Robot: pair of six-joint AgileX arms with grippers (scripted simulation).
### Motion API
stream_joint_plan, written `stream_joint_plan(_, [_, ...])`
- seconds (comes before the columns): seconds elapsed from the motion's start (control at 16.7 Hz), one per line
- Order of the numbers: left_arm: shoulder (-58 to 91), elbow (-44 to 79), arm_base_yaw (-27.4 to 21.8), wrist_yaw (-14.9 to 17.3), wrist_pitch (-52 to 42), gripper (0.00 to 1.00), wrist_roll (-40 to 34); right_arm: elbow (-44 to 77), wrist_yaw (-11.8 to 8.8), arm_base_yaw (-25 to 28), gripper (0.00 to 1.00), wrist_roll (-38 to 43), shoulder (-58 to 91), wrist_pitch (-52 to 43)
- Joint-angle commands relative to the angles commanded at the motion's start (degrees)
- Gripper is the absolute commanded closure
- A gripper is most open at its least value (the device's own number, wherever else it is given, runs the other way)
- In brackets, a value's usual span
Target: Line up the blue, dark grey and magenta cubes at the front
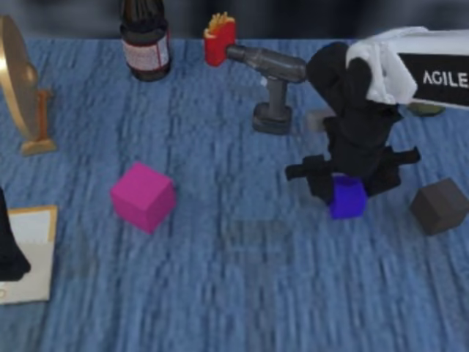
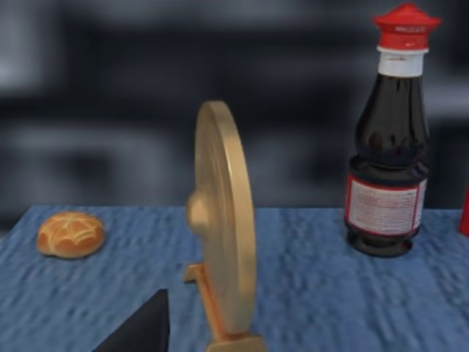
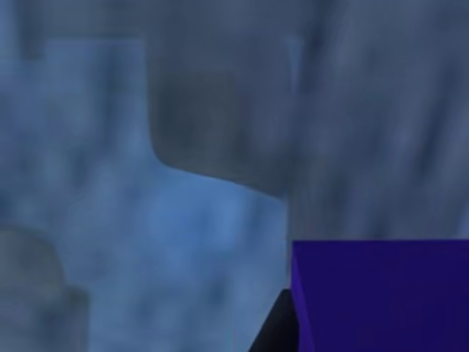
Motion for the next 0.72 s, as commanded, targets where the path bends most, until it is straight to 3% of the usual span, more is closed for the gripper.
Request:
stream_joint_plan(0.24, [0.0,0.0,0.0,0.0,0.0,0.00,0.0,3.5,-0.1,0.3,1.00,-0.2,-3.0,-6.3])
stream_joint_plan(0.54, [0.0,0.0,0.0,0.0,0.0,0.00,0.0,3.3,-0.1,0.1,1.00,0.1,-3.1,-6.3])
stream_joint_plan(0.72, [0.0,0.0,0.0,0.0,0.0,0.00,0.0,-0.6,0.0,2.8,1.00,4.1,-6.5,-5.7])
